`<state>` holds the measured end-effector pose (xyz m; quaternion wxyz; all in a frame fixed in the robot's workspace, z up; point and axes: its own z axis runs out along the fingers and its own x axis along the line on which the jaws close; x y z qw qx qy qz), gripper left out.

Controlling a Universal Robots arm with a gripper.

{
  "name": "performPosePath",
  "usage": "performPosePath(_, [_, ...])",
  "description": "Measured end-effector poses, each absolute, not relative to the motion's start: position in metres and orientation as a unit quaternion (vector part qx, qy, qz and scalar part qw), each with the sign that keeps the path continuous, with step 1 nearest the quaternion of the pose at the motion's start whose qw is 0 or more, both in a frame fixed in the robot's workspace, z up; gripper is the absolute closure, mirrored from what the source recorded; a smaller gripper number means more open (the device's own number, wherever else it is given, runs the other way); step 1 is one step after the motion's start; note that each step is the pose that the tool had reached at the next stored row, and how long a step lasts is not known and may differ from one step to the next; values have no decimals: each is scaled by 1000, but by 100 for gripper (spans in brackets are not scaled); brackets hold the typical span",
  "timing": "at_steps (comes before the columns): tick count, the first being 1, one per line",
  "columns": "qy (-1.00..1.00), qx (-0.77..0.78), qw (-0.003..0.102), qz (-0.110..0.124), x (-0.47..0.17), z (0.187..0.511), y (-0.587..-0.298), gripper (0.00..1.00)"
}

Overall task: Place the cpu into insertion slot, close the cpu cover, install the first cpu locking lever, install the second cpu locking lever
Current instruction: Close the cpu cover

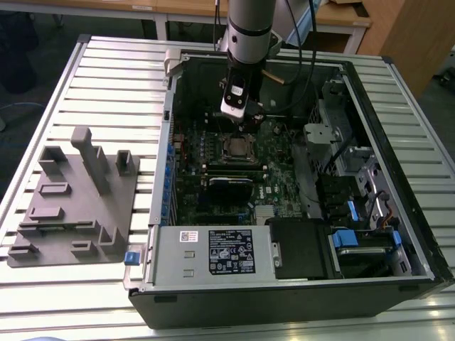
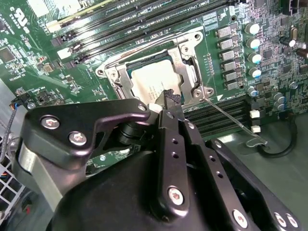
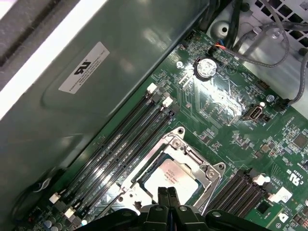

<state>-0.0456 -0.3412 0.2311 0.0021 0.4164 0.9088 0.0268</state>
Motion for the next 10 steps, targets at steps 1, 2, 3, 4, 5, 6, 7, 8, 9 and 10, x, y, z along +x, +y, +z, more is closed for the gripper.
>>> performPosePath(1, [912,410,2,27,-46,231,-341,89])
performPosePath(2, [915,403,2,27,-46,231,-341,89])
performPosePath(3, [916,400,2,27,-46,231,-341,89])
performPosePath(4, [916,400,2,27,-46,231,-341,89])
performPosePath(5, [916,400,2,27,-46,231,-341,89])
performPosePath(6, [916,400,2,27,-46,231,-341,89])
performPosePath(7, [916,400,2,27,-46,231,-341,89])
performPosePath(8, [916,400,2,27,-46,231,-341,89])
performPosePath(9, [916,400,2,27,-46,231,-341,89])
performPosePath(10, [917,399,2,27,-46,231,-341,89])
